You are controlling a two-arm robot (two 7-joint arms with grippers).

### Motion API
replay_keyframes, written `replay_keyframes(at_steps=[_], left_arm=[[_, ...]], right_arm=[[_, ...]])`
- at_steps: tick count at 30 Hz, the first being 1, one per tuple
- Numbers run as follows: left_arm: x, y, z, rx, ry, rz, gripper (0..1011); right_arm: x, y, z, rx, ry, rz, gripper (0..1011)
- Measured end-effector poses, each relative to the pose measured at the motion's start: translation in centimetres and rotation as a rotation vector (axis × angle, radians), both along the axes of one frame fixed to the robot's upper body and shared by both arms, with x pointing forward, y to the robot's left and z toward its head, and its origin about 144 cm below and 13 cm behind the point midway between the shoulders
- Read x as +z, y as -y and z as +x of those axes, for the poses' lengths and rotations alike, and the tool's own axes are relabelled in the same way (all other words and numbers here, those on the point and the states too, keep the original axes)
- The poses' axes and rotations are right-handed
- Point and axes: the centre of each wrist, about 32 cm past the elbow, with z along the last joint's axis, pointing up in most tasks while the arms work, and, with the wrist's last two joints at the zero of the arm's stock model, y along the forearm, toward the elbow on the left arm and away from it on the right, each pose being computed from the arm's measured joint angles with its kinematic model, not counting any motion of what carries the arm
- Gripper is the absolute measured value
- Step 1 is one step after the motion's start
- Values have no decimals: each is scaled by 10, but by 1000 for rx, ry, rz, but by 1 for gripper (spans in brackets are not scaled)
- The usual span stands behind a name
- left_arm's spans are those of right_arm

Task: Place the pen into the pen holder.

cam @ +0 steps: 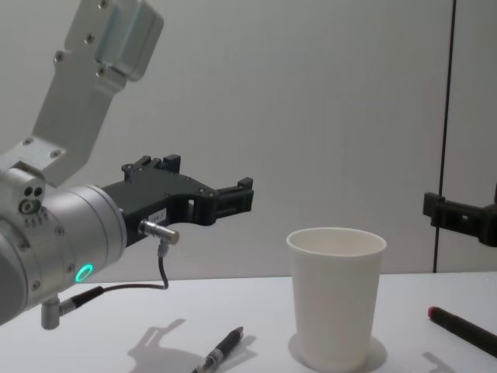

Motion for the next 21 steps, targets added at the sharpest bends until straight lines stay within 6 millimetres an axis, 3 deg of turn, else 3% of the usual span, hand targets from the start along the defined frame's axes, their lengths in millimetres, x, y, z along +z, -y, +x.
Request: replay_keyframes(at_steps=[21], left_arm=[[0, 0, 0, 0, 0, 0, 1001]], right_arm=[[0, 0, 0, 0, 0, 0, 1001]])
